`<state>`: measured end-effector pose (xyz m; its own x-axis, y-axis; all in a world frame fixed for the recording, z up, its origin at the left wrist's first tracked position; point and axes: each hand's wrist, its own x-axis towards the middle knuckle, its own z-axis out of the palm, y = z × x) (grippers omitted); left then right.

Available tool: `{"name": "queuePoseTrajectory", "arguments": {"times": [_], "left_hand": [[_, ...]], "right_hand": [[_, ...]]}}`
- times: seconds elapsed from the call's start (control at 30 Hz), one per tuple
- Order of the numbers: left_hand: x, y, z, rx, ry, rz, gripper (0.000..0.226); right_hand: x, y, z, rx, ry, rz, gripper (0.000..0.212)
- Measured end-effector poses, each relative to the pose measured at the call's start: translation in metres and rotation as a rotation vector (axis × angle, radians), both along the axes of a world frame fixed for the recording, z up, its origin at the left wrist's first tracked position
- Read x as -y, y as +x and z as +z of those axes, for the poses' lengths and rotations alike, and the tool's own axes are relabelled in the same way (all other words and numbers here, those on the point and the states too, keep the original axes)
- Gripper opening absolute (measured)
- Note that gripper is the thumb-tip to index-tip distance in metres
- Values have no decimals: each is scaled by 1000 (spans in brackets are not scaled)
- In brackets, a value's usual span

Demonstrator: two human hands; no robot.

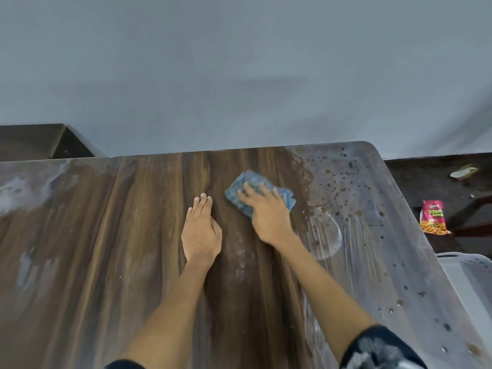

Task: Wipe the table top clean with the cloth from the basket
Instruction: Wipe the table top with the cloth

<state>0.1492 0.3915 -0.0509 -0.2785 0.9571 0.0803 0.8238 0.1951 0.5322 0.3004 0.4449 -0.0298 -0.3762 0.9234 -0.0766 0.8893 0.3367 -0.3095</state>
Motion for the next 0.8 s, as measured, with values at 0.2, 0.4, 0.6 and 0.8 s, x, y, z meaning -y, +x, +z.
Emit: {"name": "queuePoseTrajectory", "arguments": {"times": [0.2,0.4,0.6,0.8], "left_hand": [[12,-18,0,50,47,-106,46],[39,-8,1,38,26,-59,46],[61,-8,3,47,-10,-118,48],[80,-8,0,28,10,-124,44]], "right_hand": [[119,43,2,96,-23,430,58],[52,49,12,98,-21,31,57],[115,2,6,78,-19,267,63],[144,71,3,99,-94,281,61]]}}
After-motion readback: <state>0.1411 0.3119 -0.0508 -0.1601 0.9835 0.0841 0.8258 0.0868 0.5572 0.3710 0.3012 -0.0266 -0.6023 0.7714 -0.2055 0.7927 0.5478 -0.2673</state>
